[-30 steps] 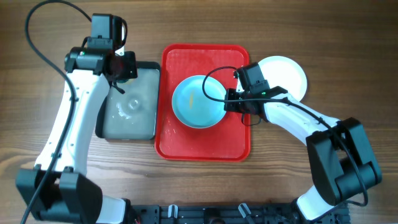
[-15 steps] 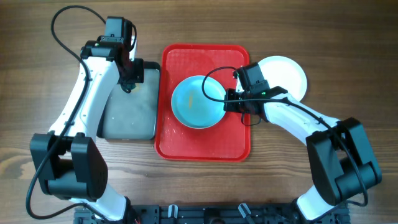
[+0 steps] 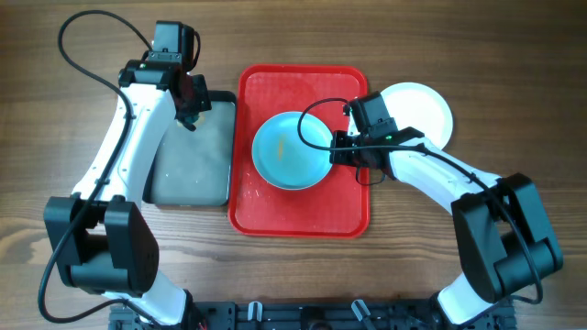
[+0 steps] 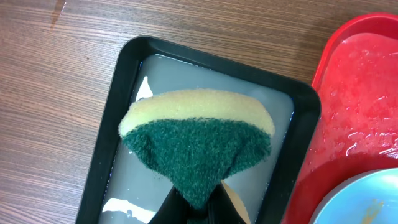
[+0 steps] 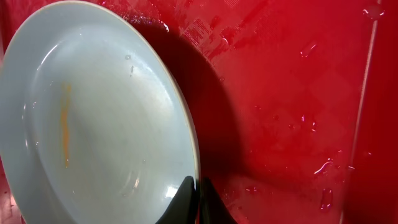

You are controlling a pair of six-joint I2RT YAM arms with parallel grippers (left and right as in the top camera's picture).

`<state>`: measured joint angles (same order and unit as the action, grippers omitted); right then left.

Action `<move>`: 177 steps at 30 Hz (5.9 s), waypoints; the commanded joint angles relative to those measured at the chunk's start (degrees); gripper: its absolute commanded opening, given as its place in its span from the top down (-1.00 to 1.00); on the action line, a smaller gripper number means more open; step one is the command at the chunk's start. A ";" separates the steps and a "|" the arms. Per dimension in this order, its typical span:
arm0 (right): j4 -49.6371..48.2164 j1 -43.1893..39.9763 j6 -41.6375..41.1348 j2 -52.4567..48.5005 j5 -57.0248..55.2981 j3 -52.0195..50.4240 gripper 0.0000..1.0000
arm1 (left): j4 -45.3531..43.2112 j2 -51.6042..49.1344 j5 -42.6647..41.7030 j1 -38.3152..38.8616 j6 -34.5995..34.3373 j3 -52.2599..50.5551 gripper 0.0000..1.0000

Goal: Clean dirty plates on tray and stack at the side
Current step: 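Move the sponge with the left gripper toward the light-blue plate, then scrub the light-blue plate with the sponge, right gripper holding its rim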

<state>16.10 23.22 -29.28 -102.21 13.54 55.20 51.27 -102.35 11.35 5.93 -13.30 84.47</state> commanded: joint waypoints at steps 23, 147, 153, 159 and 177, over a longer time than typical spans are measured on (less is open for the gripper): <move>-0.39 0.09 0.79 -1.46 1.22 -0.48 0.91 | -0.42 -0.39 1.57 -0.04 2.32 -2.27 0.92; -3.48 0.09 2.10 -2.95 0.59 -0.48 0.91 | -9.14 -12.98 -12.39 18.75 -5.40 -11.21 0.92; -3.43 0.09 2.32 -2.95 1.86 -0.48 0.91 | -10.47 -14.75 -15.02 19.58 -5.42 -11.41 0.92; -3.45 0.09 2.36 -2.95 3.37 -0.48 0.91 | -11.93 -16.90 -18.93 21.03 -5.40 -11.41 0.92; -3.48 0.09 2.27 -2.95 3.37 -0.48 0.91 | -14.03 -16.92 -31.95 21.33 -5.40 -11.39 0.92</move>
<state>13.19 22.96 -27.14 -104.27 13.50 54.98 37.43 -115.24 -12.16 25.12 -18.00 75.33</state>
